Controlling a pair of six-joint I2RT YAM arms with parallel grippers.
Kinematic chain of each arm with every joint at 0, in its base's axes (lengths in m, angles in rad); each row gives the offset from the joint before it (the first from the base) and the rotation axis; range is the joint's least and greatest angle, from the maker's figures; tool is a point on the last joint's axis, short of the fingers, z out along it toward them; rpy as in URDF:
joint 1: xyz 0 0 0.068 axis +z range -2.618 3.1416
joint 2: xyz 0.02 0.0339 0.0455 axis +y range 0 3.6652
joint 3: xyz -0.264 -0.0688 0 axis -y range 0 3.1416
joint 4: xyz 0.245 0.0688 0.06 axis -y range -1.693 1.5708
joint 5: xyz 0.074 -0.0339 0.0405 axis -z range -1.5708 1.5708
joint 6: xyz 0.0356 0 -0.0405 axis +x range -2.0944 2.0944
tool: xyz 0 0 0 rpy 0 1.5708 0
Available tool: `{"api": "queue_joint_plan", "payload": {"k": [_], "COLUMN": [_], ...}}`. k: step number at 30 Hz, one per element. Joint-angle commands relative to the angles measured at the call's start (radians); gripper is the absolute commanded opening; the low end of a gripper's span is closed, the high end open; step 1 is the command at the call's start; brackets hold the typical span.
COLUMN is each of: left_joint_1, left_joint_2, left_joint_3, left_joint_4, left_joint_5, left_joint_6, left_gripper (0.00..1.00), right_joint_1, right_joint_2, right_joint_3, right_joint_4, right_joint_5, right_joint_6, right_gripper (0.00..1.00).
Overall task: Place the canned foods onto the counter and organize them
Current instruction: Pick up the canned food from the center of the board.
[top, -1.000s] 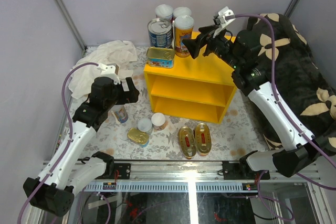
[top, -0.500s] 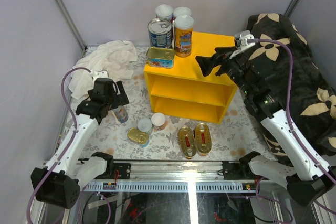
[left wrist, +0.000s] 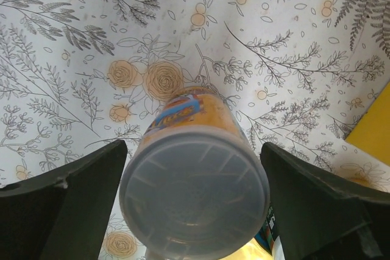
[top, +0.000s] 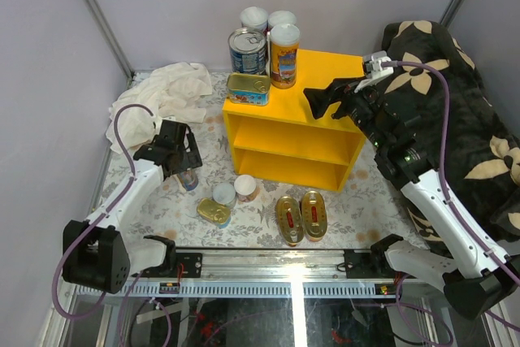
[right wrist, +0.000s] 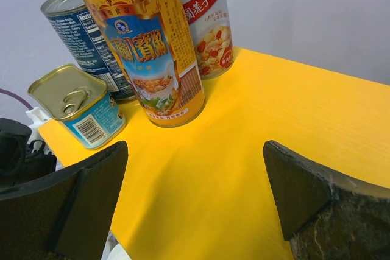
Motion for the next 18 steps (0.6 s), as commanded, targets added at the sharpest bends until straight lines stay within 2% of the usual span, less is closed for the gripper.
{"api": "queue_joint_plan", "payload": {"k": [1, 3, 7, 9, 13, 16, 18], "left_joint_1": [0.006, 0.006, 0.006, 0.006, 0.004, -0.007, -0.021], "left_joint_2": [0.006, 0.000, -0.027, -0.049, -0.102, -0.125, -0.144], "left_joint_3": [-0.015, -0.013, 0.009, 0.024, 0.060, 0.116, 0.161], "left_joint_4": [0.031, 0.035, 0.024, 0.011, -0.012, -0.060, -0.096], "left_joint_5": [0.060, 0.062, 0.076, 0.102, 0.183, 0.208, 0.208], "left_joint_6": [0.010, 0.018, 0.048, 0.065, 0.104, 0.116, 0.120], "left_gripper": [0.87, 0.80, 0.53, 0.45, 0.17, 0.01, 0.00], "right_joint_1": [0.004, 0.005, 0.004, 0.005, 0.004, 0.004, 0.004], "right_joint_2": [-0.028, -0.041, -0.059, -0.070, -0.082, -0.084, -0.086], "right_joint_3": [0.007, 0.001, -0.016, -0.025, -0.032, -0.025, -0.019], "right_joint_4": [0.042, 0.041, 0.041, 0.044, 0.047, 0.036, 0.026], "right_joint_5": [0.032, 0.035, 0.018, -0.005, -0.091, -0.149, -0.210], "right_joint_6": [0.003, 0.002, -0.002, -0.007, -0.022, -0.027, -0.034], "right_gripper": [1.00, 1.00, 1.00, 1.00, 1.00, 1.00, 1.00]}}
